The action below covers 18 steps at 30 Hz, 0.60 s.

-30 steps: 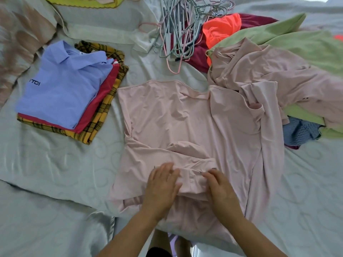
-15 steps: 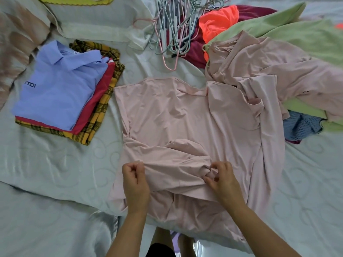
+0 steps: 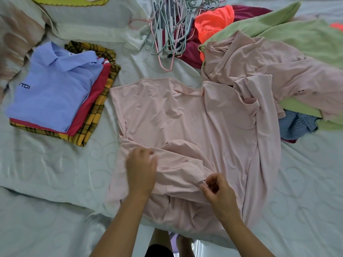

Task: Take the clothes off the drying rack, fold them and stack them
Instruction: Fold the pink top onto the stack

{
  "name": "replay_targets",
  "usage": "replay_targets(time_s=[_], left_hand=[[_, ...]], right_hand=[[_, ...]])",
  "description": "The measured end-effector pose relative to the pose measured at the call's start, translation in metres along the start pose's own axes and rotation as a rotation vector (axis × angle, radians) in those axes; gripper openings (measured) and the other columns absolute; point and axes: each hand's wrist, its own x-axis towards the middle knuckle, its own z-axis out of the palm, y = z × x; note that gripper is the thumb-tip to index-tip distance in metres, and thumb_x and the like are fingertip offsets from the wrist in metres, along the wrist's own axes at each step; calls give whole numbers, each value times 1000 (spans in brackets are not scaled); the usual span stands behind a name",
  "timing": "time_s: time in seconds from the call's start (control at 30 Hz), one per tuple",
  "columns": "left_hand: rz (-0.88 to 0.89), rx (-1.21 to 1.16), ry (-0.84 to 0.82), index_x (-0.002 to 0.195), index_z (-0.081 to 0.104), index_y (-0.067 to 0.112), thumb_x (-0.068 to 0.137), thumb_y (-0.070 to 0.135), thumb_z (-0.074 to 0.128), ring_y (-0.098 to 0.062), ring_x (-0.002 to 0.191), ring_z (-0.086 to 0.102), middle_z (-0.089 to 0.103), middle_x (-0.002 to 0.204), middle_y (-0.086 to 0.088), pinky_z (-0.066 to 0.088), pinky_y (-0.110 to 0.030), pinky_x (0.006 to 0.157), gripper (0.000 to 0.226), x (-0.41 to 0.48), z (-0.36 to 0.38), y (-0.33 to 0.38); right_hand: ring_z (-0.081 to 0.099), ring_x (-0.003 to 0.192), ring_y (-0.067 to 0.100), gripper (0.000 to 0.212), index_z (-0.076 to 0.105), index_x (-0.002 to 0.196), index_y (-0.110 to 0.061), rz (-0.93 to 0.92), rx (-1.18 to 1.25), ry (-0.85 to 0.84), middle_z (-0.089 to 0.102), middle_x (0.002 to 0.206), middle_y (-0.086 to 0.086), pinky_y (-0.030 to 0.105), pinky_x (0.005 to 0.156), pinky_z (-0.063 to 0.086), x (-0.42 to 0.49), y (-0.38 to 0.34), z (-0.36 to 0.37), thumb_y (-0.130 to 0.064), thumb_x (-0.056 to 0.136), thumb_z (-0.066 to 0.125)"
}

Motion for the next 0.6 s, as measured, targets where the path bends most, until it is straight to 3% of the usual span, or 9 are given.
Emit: replay_targets(time_s=[0.03,0.1,0.17,0.2,0.27,0.37,0.5,0.6], left_hand=[[97,-41,-116,85,67,8,83,39,49,-33,86,59,64,89,-13,40,-37,80,36,11,7,18],[104,34,-485,88,71,16,79,54,54,-26,99,55,66,98,-5,42,-39,85,42,25,23,58],[24,235,-773,95,70,18,81,52,57,-23,109,52,65,110,-4,41,-39,93,38,33,38,81],[-8,211,-822,97,68,16,85,45,58,-24,108,54,65,111,-6,40,-38,95,33,36,42,86],[-50,-108,-741,88,64,14,88,24,59,-24,95,57,66,100,-11,41,-30,89,11,42,46,87],[-88,-480,-503,71,53,15,84,6,62,-20,77,52,60,78,-6,42,-29,77,18,54,37,90],[124,-278,-130,88,56,6,86,8,51,-24,82,53,60,86,-9,43,-34,74,7,31,23,57],[390,33,-3,107,49,17,84,21,42,-20,100,48,59,107,-8,48,-36,85,24,-26,20,14]], right_hand=[[53,70,11,23,51,76,-18,-10,-3,-1,57,73,1,12,59,40,0,0,1,-8,77,73],[53,71,12,25,51,74,-18,-29,7,5,57,72,0,10,59,39,-1,-1,2,-5,77,72],[53,69,11,25,50,73,-18,-29,30,15,57,71,0,11,58,39,-2,-1,1,-6,77,72],[53,68,11,25,50,74,-18,-21,36,19,57,71,0,12,58,39,-4,1,0,-6,76,73],[51,66,10,25,50,73,-15,13,47,34,55,70,0,14,57,38,-8,9,-3,-4,76,72],[49,63,8,25,48,74,-12,99,84,52,52,69,2,14,57,37,-16,21,-6,-3,77,71],[49,68,7,28,45,78,-18,111,-24,-5,50,80,-1,19,64,38,-17,25,-6,-20,78,74],[49,89,14,24,47,95,-21,-206,-378,147,46,104,1,28,78,46,-10,14,2,-41,85,55]])
